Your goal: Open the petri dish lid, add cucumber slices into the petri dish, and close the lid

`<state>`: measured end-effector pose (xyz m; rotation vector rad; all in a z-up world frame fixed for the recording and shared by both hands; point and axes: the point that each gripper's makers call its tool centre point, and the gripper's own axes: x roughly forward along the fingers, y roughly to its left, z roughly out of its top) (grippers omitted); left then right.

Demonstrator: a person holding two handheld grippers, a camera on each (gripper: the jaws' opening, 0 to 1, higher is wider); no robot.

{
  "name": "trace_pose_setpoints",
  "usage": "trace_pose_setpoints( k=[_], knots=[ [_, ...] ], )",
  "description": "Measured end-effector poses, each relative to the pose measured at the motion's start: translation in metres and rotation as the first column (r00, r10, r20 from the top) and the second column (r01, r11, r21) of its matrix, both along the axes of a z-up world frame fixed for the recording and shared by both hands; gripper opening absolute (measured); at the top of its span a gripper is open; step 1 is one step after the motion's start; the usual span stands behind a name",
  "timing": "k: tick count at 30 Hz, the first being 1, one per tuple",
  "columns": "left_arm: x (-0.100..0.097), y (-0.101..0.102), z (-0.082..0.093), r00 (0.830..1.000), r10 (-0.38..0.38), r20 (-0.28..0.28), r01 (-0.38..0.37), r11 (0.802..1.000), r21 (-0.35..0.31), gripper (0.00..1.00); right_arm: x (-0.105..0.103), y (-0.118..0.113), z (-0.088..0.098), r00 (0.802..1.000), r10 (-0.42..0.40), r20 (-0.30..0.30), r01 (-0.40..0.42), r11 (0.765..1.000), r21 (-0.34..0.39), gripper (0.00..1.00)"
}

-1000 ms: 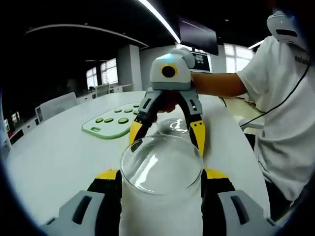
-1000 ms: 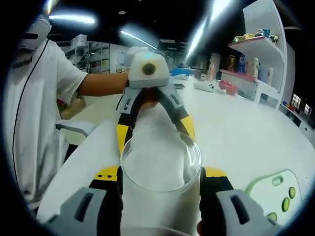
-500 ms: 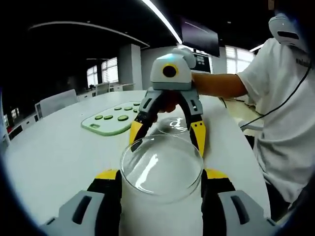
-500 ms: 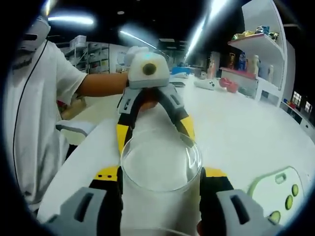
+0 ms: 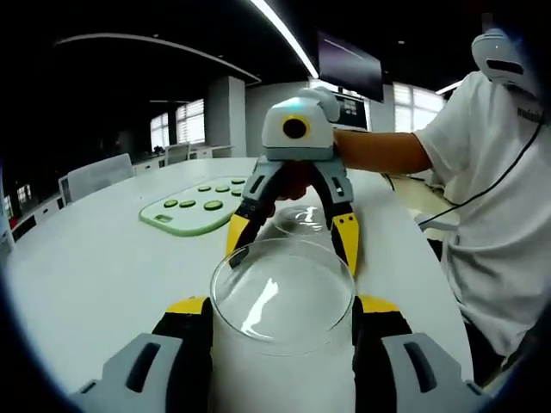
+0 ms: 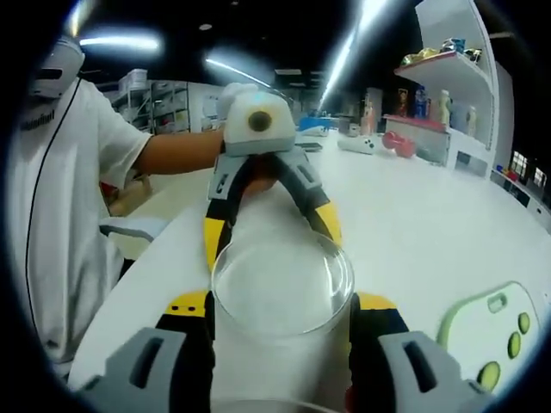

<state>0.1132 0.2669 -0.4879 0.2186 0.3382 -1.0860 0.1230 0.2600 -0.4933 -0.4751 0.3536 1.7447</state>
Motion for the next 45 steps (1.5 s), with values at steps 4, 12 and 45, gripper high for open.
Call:
trace_pose_setpoints(
  k=[4,12,45],
  knots=[
    [-0.002,-0.001,0.001,1.000,-0.011,-0.009,0.011,1.000,-0.014,0.67,0.000,-0.001,0.002,1.000,-0.004,-0.025,0.004,1.000,0.004,0.62],
    [0.000,0.001,0.009,1.000,0.006,-0.001,-0.006,0.998,-0.058,0.67,0.001,-0.005,0.010,0.999,-0.010,-0.043,0.011,1.000,0.021,0.66],
    [0.014,-0.001,0.075,0.966,0.205,0.160,-0.180,0.972,-0.153,0.71,0.028,-0.043,0.090,0.934,-0.352,0.059,0.321,0.901,0.291,0.66]
  ],
)
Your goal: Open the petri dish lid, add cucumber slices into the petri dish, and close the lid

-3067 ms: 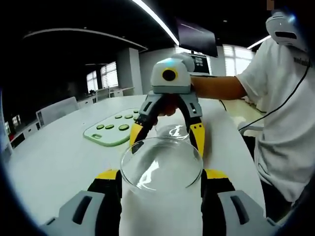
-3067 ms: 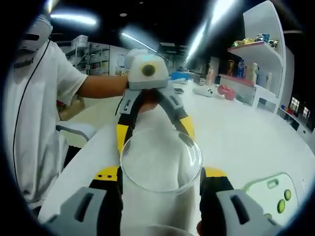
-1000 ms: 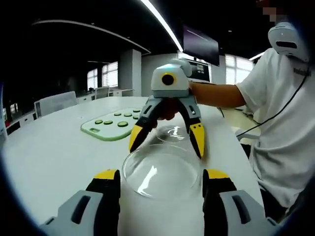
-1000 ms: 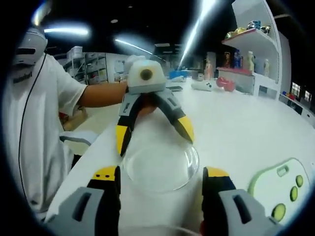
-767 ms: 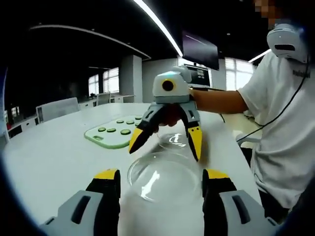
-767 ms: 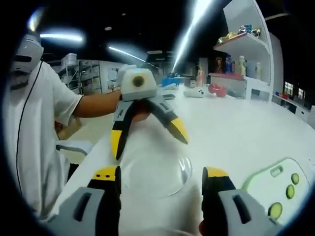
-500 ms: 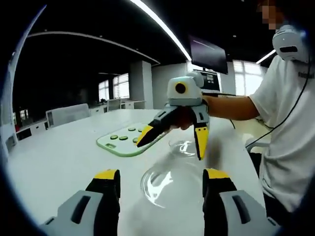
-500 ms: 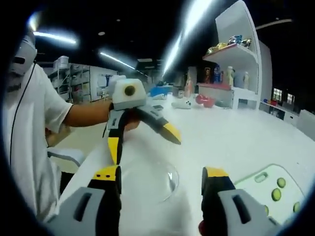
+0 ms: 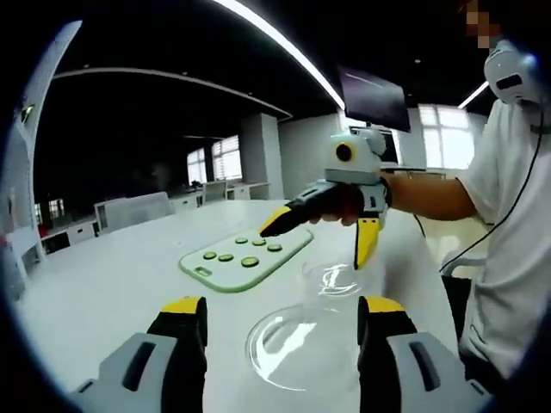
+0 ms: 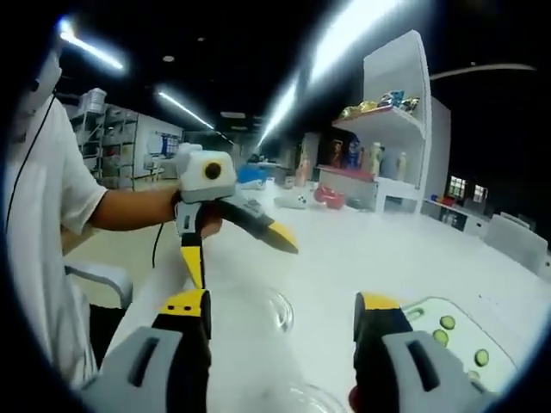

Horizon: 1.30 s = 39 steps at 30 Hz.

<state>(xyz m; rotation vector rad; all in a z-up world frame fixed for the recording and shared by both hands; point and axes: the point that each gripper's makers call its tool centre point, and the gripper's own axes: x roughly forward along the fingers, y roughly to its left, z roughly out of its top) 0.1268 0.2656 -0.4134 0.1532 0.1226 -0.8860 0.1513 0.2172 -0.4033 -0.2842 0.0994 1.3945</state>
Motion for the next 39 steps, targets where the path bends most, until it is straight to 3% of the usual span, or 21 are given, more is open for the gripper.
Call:
trace_pose_setpoints(
  k=[11,19,30,32,39],
  knots=[
    [0.001,0.002,0.021,0.999,0.037,0.038,-0.036,0.999,-0.028,0.71,0.010,-0.036,0.019,0.996,-0.091,0.020,0.090,0.995,0.044,0.67],
    [0.004,0.004,0.025,0.995,0.081,0.064,-0.080,0.997,-0.017,0.71,0.020,-0.075,0.032,0.981,-0.192,0.030,0.189,0.977,0.096,0.67],
    [0.003,0.006,0.038,0.984,0.152,0.092,-0.148,0.988,-0.047,0.71,0.033,-0.128,0.047,0.945,-0.322,0.051,0.312,0.939,0.142,0.67],
    [0.004,0.008,0.042,0.980,0.172,0.098,-0.166,0.984,-0.059,0.71,0.034,-0.137,0.049,0.934,-0.351,0.071,0.339,0.930,0.143,0.66],
    [0.007,0.024,0.056,0.963,0.242,0.122,-0.228,0.967,-0.118,0.71,0.037,-0.169,0.059,0.895,-0.443,0.058,0.425,0.884,0.192,0.66]
  ],
)
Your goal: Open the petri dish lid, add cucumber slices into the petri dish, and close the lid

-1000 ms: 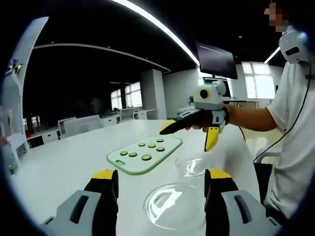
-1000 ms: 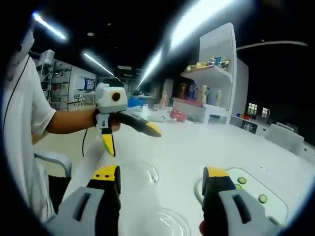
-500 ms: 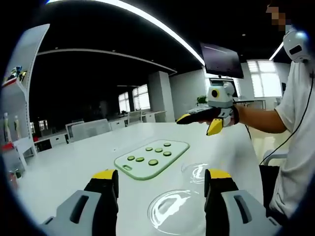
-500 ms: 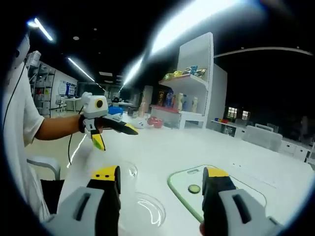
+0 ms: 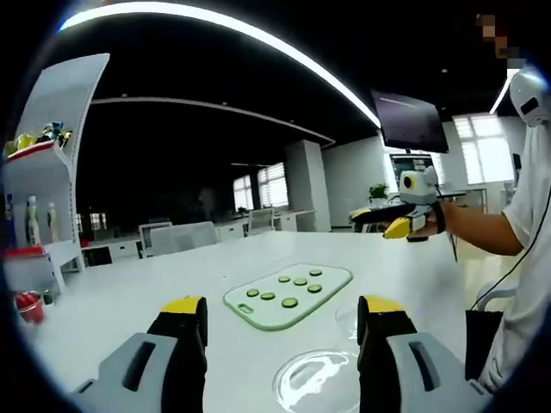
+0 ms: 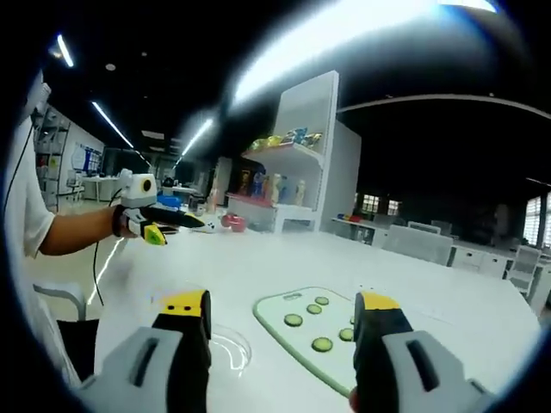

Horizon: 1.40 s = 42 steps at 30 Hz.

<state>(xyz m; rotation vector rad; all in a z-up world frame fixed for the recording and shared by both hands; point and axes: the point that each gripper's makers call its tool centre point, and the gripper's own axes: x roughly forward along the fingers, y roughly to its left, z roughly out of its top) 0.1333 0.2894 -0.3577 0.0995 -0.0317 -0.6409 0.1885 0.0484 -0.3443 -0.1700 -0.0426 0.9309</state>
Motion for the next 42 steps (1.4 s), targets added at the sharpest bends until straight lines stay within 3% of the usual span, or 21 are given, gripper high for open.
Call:
trace_pose_setpoints(
  k=[5,9,19,23,27,37,42],
  knots=[
    [0.000,0.009,0.001,1.000,0.030,0.010,-0.030,1.000,-0.004,0.71,0.000,-0.023,0.003,0.999,-0.050,0.002,0.050,0.999,0.018,0.66],
    [-0.002,0.017,0.004,0.998,0.068,0.006,-0.067,0.995,-0.077,0.70,-0.002,-0.044,0.008,0.994,-0.107,0.007,0.107,0.994,0.025,0.66],
    [-0.007,0.029,0.004,0.991,0.132,0.027,-0.129,0.988,-0.079,0.69,-0.016,-0.091,0.014,0.976,-0.218,0.013,0.216,0.974,0.070,0.66],
    [-0.009,0.036,0.006,0.984,0.172,0.036,-0.168,0.982,-0.084,0.69,-0.021,-0.116,0.016,0.960,-0.281,0.007,0.279,0.954,0.109,0.66],
    [-0.015,0.040,0.003,0.976,0.214,0.039,-0.211,0.975,-0.071,0.69,-0.026,-0.148,0.015,0.926,-0.376,-0.001,0.374,0.919,0.128,0.65],
    [-0.028,0.049,0.009,0.963,0.262,0.054,-0.259,0.964,-0.067,0.69,-0.042,-0.191,0.015,0.892,-0.452,-0.016,0.447,0.876,0.181,0.65],
    [-0.032,0.053,0.010,0.960,0.276,0.055,-0.272,0.960,-0.072,0.69,-0.045,-0.199,0.012,0.885,-0.466,-0.025,0.461,0.866,0.193,0.65]
  ],
)
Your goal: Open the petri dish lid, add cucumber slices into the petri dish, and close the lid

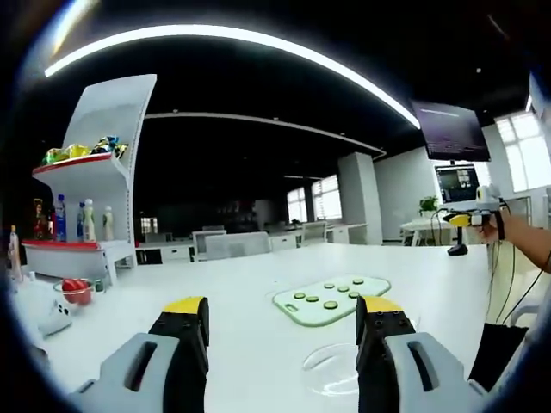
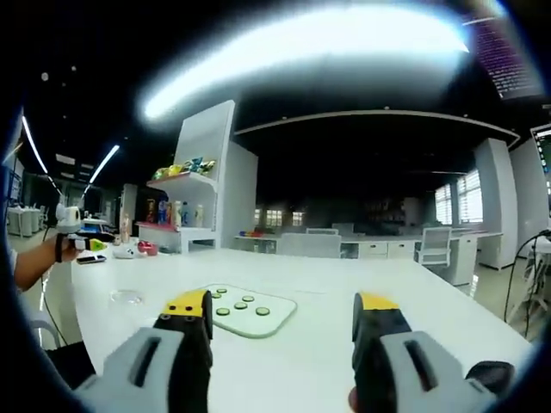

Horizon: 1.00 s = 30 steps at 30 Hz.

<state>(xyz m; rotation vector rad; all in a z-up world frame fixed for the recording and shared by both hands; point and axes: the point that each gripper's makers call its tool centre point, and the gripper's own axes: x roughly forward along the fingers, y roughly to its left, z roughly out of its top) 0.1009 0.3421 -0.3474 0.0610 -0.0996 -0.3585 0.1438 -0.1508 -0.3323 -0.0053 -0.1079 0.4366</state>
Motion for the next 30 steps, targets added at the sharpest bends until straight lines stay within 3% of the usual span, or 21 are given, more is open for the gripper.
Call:
trace_pose_setpoints(
  k=[17,30],
  knots=[
    [-0.010,0.005,-0.001,1.000,0.024,0.000,-0.024,1.000,-0.007,0.69,-0.011,-0.016,0.002,1.000,-0.025,0.009,0.025,0.999,0.046,0.65],
    [-0.012,-0.005,-0.003,1.000,-0.015,-0.013,0.015,1.000,0.020,0.69,-0.009,-0.017,0.002,1.000,-0.022,-0.011,0.022,1.000,0.005,0.63]
  ],
)
